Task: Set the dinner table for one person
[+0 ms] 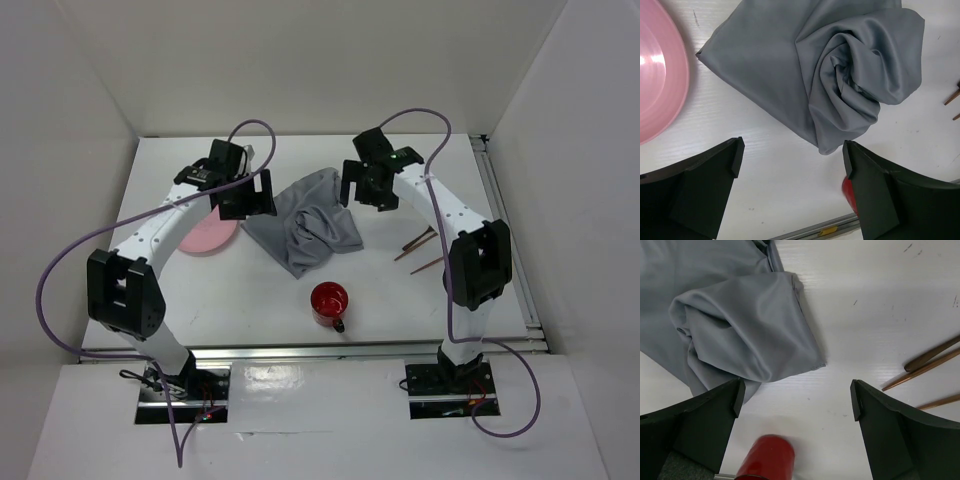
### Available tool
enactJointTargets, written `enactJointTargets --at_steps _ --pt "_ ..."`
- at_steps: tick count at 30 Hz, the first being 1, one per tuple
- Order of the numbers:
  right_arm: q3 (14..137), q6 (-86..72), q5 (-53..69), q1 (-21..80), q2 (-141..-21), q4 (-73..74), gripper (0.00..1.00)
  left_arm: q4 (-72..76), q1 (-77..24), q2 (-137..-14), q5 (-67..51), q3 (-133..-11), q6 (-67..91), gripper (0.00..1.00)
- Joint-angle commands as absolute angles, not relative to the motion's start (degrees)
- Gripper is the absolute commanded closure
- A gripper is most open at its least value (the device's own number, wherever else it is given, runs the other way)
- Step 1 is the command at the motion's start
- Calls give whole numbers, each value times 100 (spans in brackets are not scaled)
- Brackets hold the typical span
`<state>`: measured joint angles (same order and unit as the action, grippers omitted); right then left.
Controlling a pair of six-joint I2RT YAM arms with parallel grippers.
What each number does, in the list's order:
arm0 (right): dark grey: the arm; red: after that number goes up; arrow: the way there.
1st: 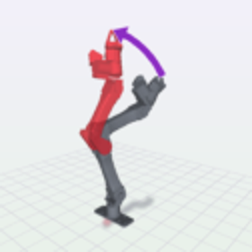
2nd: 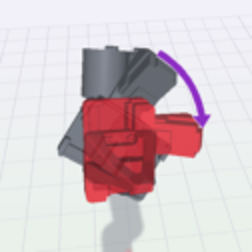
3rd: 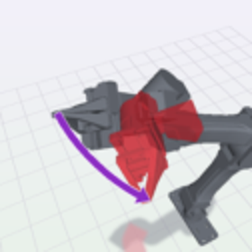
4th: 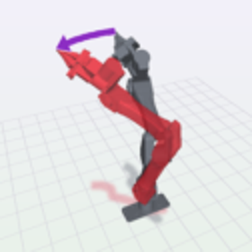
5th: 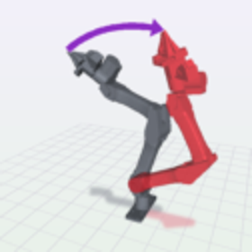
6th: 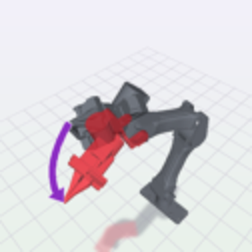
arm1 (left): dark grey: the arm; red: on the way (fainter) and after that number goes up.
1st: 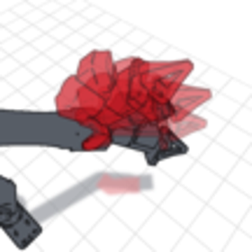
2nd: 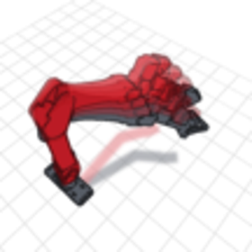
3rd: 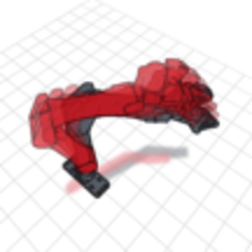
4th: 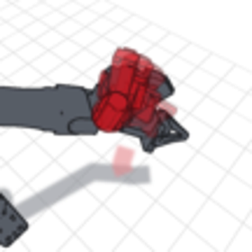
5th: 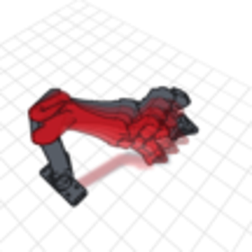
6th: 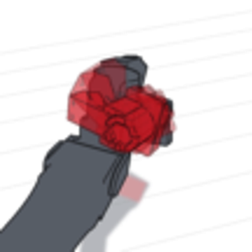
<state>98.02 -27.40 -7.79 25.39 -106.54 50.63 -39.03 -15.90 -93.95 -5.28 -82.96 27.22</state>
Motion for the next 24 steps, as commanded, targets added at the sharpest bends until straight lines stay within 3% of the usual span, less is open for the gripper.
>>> enactJointTargets --at_steps 1,9,17,24 --pt "9765 -2742 -914 2689 -10416 4966 0 -3938 -1600 -9475 -492 -8367 2742 0" --pt "9703 -2549 -756 2873 -10292 4852 0 -4052 -1441 -9536 -185 -8306 2936 0" --pt "9545 -2443 -650 3226 -10239 4606 0 -3929 -1099 -9413 -527 -7972 2936 7" --pt "9624 -2276 -738 3744 -10292 4605 0 -3867 -993 -9308 -843 -7647 3111 7"
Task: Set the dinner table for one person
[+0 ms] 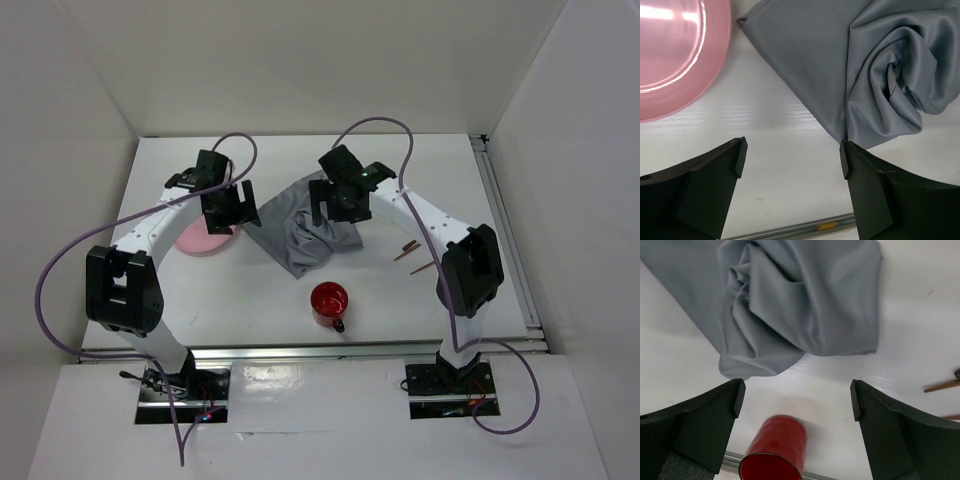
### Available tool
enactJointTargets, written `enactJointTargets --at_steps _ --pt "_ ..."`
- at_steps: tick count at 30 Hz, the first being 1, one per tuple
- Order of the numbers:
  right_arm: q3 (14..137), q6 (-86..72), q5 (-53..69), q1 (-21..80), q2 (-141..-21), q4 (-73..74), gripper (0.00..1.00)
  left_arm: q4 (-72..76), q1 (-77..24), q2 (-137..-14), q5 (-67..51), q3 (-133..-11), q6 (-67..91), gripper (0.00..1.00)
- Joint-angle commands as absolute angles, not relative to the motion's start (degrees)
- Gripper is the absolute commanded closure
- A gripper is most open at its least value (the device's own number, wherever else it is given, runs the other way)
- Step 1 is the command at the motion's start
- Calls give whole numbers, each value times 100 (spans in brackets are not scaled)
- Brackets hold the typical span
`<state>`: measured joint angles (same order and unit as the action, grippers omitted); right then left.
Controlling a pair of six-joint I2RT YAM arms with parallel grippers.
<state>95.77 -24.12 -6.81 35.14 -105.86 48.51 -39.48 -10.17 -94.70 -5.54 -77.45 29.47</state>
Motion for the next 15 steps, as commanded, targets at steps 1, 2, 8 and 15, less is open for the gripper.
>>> enactJointTargets --at_steps 1,2,8,15 --pt "9624 -2276 -799 3857 -10344 4536 0 -3867 -993 -9308 -844 -7646 3164 7" --pt "9624 -2276 -800 3858 -10345 4535 0 -3867 -941 -9308 -844 -7646 3164 7" --pt "9728 -2215 -606 4296 -10634 4210 0 -3622 -940 -9421 -976 -7270 3778 7" --pt "10344 -2215 -1036 4658 -11566 4088 8 -3270 -817 -9729 -922 -6952 4789 13"
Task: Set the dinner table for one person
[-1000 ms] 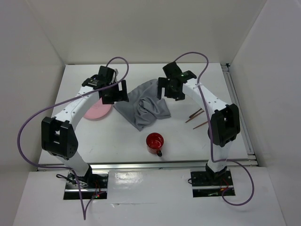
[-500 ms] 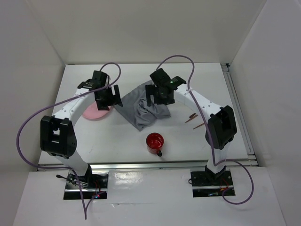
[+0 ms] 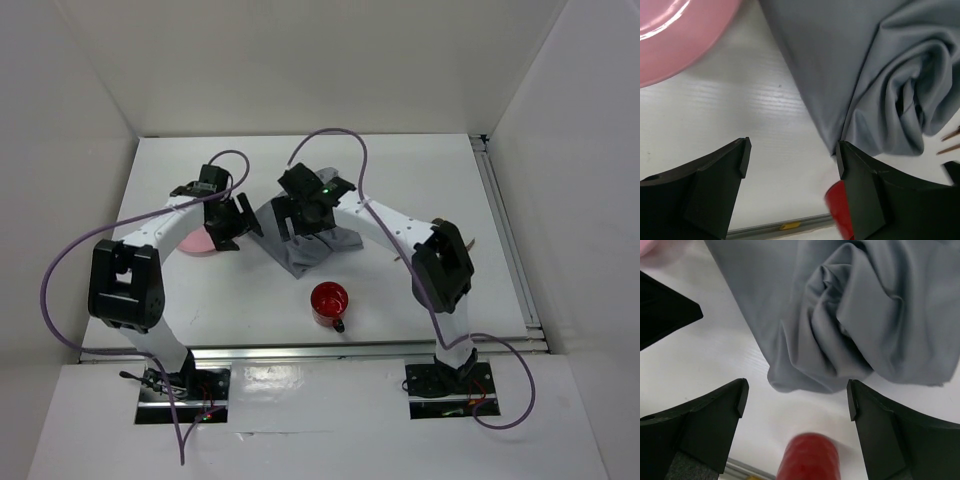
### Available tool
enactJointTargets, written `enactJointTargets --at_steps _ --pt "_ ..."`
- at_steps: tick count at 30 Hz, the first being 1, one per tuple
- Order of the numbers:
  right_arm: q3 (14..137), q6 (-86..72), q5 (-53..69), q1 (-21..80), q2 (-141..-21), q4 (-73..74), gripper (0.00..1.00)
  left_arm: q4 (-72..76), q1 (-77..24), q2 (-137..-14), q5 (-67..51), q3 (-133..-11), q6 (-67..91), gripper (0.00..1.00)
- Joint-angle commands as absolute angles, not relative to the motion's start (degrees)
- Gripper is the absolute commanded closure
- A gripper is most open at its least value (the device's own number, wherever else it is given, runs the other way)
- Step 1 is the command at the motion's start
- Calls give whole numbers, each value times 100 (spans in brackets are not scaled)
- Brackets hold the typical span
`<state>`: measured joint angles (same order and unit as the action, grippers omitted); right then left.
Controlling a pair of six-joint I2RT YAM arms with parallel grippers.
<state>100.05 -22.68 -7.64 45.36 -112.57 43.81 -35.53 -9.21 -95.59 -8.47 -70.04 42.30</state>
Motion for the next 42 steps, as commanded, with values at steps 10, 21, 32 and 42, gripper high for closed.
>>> enactJointTargets --at_steps 10,21,32,42 --pt "10723 -2470 -1766 4518 -12409 4148 28 -2979 -878 -10669 -624 -7277 5335 16" --pt "10373 -2725 -1767 4123 -12104 4228 100 -3163 -1055 -11329 -396 -7900 5397 100" --pt "9598 -2365 -63 2409 -9994 2700 100 -4146 -1055 -11083 -650 -10026 4624 100" --pt "5998 -2610 141 2127 -7201 1195 92 -3790 -1361 -9907 -1274 -8854 4649 100"
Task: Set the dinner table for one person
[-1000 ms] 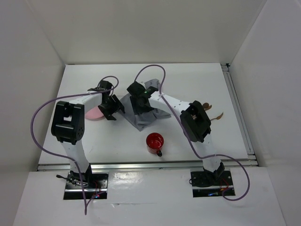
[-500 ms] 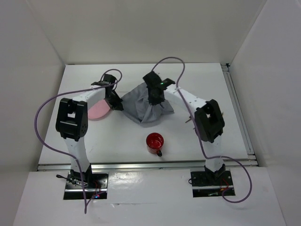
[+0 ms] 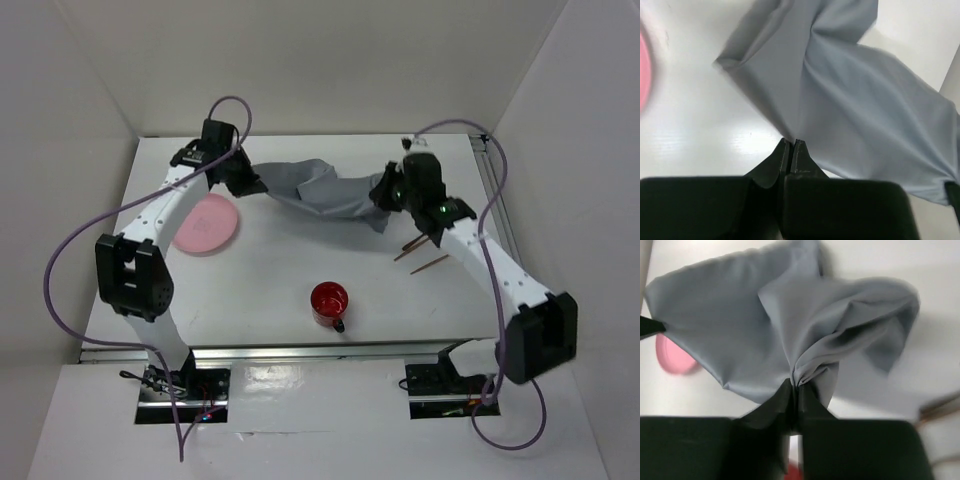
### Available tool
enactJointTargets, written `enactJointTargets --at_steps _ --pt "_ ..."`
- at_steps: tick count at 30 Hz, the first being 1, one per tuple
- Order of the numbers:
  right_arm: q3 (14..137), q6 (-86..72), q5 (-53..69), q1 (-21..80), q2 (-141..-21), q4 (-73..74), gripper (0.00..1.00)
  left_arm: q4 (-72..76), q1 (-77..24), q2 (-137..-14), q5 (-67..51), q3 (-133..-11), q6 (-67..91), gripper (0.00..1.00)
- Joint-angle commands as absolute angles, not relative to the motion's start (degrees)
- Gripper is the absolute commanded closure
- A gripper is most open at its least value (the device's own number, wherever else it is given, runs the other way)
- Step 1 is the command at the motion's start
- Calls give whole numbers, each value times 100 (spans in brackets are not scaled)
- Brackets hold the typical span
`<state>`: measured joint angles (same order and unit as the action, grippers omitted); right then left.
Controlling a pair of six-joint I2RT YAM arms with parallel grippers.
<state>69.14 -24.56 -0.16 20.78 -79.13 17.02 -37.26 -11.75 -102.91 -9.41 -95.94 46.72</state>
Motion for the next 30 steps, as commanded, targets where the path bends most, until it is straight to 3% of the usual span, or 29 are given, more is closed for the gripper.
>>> enactJointTargets --at_steps 1,2,3,4,5,6,10,11,12,13,15,17,18,20,22,27,30 --pt "5298 -2715 45 2197 -6946 1195 47 -3649 -1423 -9740 -1361 -8111 4649 100" --pt "4995 -2829 -34 2276 -6395 1361 27 -3439 -1485 -9477 -1415 -7782 4649 91" --pt "4740 -3117 -157 2276 -6129 1536 12 -3384 -1564 -9362 -1467 -7474 4710 72" --pt "4537 -3303 -419 2355 -5900 1712 4 -3384 -1564 -9291 -1468 -7236 4711 34" --pt "4239 -3453 -526 2355 -5489 2079 0 -3384 -1564 -9220 -1468 -6894 4711 20" --pt "4167 -3733 -640 2355 -5345 2266 0 -3384 -1564 -9150 -1398 -6812 4711 16" --pt "4341 -4323 -1203 2224 -5229 3057 8 -3875 -1564 -9079 -714 -7162 4544 19" --pt "4559 -4429 -1256 2154 -5334 3215 15 -3989 -1564 -9131 -538 -7363 4492 30" --pt "4675 -4682 -1257 2153 -5613 3582 32 -4095 -1564 -9132 -249 -7444 4491 39" --pt "4763 -4754 -1205 2084 -5764 3699 40 -4261 -1564 -9193 -168 -7444 4543 46" --pt "4843 -4999 -819 2030 -6115 3840 44 -4341 -1241 -9246 -167 -7392 4596 55" --pt "4660 -5080 -111 1864 -6187 3771 35 -4290 -1047 -9298 -351 -7060 4649 46" --pt "4554 -5184 129 1811 -6257 3588 31 -4202 -968 -9299 -543 -6927 4649 28" --pt "4177 -5422 614 1749 -6258 3332 29 -3974 -888 -9351 -650 -6603 4649 18" --pt "3956 -5554 686 1749 -6197 3060 29 -3841 -835 -9491 -650 -6452 4719 16" --pt "3823 -5371 756 1381 -6415 2944 44 -3525 -712 -9905 -773 -6390 4781 17" --pt "3823 -5194 817 1126 -6688 2717 46 -3313 -712 -10265 -879 -6529 4834 17"
